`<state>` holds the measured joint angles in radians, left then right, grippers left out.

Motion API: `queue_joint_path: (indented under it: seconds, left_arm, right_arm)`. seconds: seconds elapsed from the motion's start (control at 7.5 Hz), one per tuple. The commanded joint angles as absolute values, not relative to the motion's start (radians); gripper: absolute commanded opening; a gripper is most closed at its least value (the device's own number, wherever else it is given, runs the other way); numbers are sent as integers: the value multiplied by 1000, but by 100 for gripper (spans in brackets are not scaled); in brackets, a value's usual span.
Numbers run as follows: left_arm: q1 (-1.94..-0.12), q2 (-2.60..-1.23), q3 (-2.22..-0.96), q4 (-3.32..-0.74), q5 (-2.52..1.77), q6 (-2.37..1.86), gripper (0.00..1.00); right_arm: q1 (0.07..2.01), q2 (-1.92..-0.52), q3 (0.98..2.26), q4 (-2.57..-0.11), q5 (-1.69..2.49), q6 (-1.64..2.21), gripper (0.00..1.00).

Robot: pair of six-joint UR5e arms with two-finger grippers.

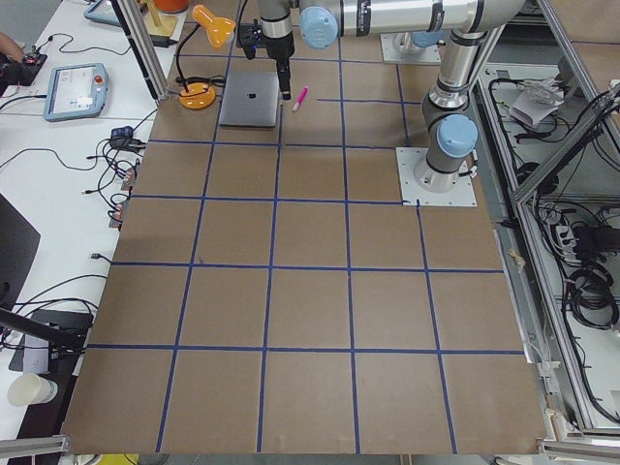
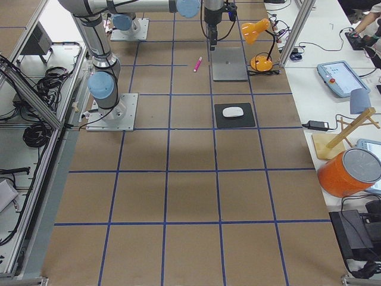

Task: Place pen and mouse around notebook

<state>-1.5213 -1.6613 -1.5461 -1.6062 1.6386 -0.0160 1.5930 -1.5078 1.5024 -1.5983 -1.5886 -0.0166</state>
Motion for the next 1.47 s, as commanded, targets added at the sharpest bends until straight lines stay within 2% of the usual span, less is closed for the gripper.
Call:
queue_joint_path:
  seconds: [0.0,0.4,1.33]
  left_arm:
    - [-1520,-1626,-1551,-1640,1631,-3,100]
    - [-1516,-1553,-1620,-1645,1589,32,100]
    - [-1502,-1551,-1629,-1640,1595,35,100]
  right_arm:
    - [1592,-1508,1506,-1598,-1591,-15,100]
    - [1592,-1509,1506,-1598,-1577,-18,100]
    - [1592,-1509,1506,-1597,-1583,-28,100]
